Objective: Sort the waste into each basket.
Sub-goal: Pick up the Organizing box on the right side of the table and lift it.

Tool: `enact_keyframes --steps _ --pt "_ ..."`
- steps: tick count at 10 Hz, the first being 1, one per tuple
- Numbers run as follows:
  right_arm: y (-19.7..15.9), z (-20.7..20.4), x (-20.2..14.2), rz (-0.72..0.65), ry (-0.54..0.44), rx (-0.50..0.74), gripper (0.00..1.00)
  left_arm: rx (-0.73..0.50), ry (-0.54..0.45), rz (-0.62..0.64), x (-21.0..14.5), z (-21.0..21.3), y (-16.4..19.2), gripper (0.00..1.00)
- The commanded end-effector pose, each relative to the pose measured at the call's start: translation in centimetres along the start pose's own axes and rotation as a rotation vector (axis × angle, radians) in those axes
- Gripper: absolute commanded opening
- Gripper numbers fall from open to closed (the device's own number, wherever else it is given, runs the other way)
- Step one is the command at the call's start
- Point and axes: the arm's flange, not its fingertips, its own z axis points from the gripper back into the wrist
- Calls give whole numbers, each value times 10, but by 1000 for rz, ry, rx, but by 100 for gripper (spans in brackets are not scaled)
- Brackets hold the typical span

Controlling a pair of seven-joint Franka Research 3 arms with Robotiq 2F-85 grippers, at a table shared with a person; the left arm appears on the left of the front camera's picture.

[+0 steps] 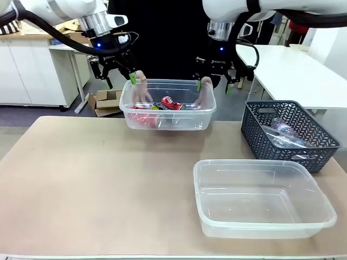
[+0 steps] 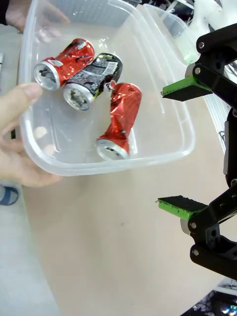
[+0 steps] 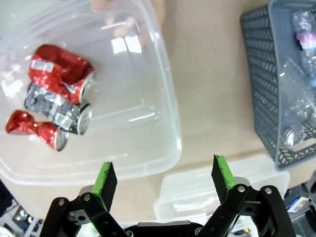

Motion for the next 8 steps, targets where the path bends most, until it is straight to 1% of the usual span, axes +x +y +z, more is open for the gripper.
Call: enact_keyframes --steps 1,5,6,7,8 --pt "0 2 2 -2 -3 8 100 -1 0 1 0 1 1 100" --pt "0 1 1 0 -2 2 100 0 1 0 0 0 0 100" --pt "-15 24 -36 50 -17 45 100 -32 -2 -51 -40 23 3 100" --pt "-41 47 -83 64 -38 68 100 13 -28 -41 -94 44 9 100" --pt "-65 59 -130 52 -78 81 100 46 -44 -70 -150 53 14 100"
